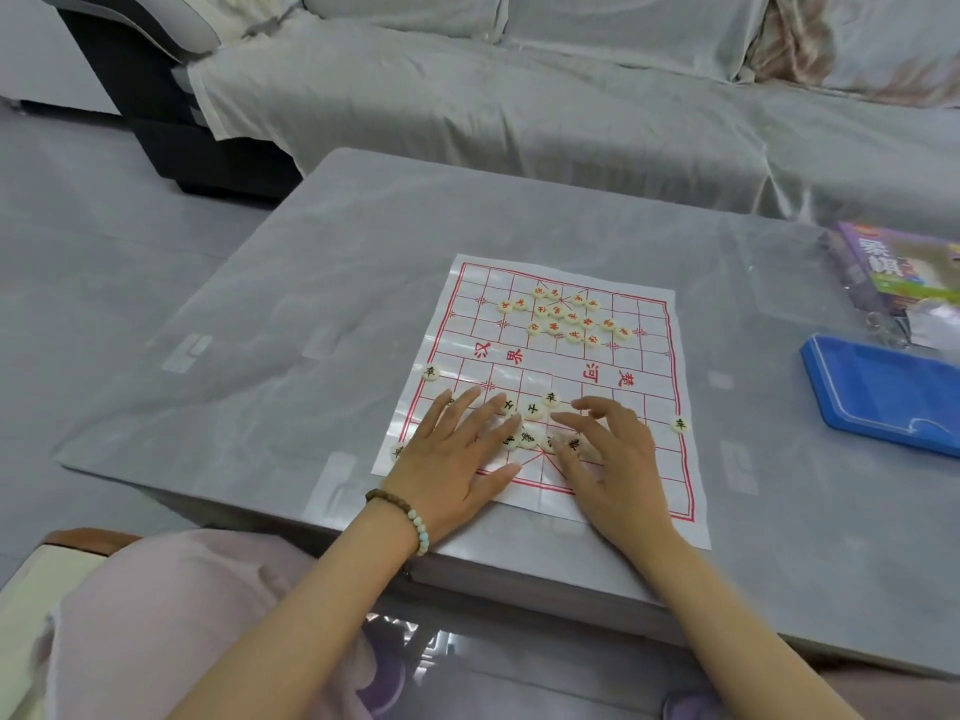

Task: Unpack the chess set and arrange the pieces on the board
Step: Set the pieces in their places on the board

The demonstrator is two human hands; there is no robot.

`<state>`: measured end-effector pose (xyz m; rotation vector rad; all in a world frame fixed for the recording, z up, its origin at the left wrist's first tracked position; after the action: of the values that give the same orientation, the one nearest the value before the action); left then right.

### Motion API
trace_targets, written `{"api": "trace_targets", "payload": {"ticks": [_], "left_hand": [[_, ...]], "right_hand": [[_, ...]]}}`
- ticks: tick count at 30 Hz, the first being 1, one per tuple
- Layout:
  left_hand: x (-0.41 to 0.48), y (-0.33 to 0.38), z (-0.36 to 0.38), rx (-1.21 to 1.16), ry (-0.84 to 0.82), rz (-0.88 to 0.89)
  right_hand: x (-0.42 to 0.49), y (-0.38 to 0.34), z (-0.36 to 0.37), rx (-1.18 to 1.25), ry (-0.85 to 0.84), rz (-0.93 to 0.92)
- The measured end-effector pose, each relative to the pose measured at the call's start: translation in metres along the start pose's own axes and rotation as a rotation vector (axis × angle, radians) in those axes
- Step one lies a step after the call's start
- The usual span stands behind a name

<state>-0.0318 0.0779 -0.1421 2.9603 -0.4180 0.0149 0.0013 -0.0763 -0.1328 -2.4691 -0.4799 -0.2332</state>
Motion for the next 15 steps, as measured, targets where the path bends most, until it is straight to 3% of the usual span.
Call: {"api": "trace_targets", "payload": {"ticks": [9,15], "left_hand": [[-0.012,-0.01,0.002,0.098,-0.058,-0.077],[-0.019,-0.015,-0.012,0.127,0.029,-0.111]], "right_hand": [[0.0,0.001,0.01,-0.021,-0.057,-0.051],[0.0,0.002,0.01,-0.014,-0.038,-0.042]]}}
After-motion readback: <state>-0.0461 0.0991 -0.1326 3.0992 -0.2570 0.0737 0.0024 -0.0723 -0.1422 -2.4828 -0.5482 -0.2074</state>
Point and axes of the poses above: each hand's wrist, its own x-axis towards the middle knuckle, its own z-axis out of the palm, y = z × x, the point moved 8 cm from there along x, towards the middle knuckle
